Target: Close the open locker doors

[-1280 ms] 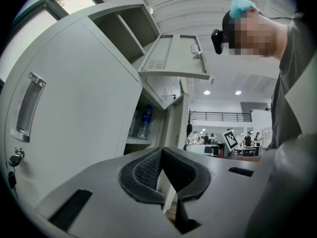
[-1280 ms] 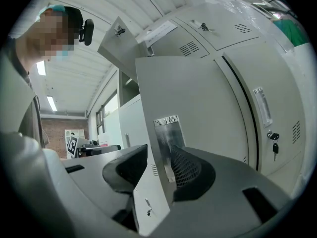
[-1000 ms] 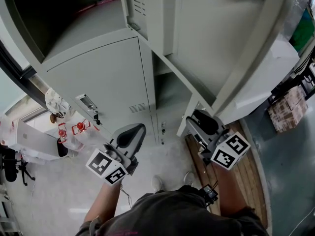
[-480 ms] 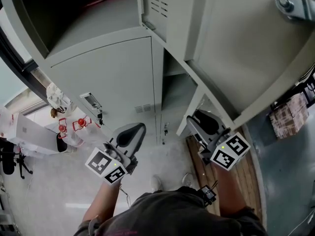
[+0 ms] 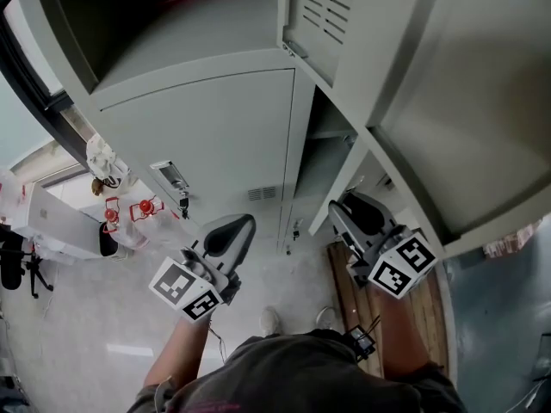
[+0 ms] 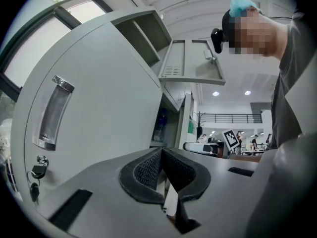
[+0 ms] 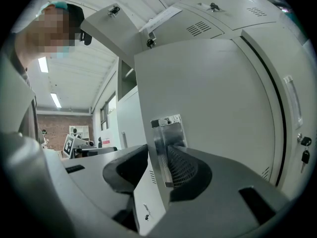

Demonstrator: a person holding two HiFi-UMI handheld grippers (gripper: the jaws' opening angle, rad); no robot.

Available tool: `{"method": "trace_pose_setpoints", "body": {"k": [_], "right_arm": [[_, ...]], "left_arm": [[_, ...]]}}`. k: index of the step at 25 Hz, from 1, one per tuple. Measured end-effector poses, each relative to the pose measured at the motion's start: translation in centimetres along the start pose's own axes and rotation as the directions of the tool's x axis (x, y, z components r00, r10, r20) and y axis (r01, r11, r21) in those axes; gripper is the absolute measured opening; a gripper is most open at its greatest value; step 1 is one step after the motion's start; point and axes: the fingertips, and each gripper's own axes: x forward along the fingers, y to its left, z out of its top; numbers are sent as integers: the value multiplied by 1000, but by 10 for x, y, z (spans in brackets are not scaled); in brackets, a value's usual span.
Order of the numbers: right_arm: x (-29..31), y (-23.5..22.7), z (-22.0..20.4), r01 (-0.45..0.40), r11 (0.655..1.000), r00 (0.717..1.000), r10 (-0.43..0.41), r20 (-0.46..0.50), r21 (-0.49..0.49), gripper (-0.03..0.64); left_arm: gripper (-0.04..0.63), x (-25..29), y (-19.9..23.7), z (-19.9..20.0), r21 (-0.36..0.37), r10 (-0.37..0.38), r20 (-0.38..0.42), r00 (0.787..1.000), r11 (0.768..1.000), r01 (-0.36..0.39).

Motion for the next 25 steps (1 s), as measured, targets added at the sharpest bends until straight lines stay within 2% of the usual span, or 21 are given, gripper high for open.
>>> {"method": "trace_pose_setpoints", "body": {"k": [25], "right_arm": [[53,-17,3,-27,1000,1000,27,-13,3,107]], "left_arm": [[9,-5,41,4,-15,79,17,997,997,-78]]}}
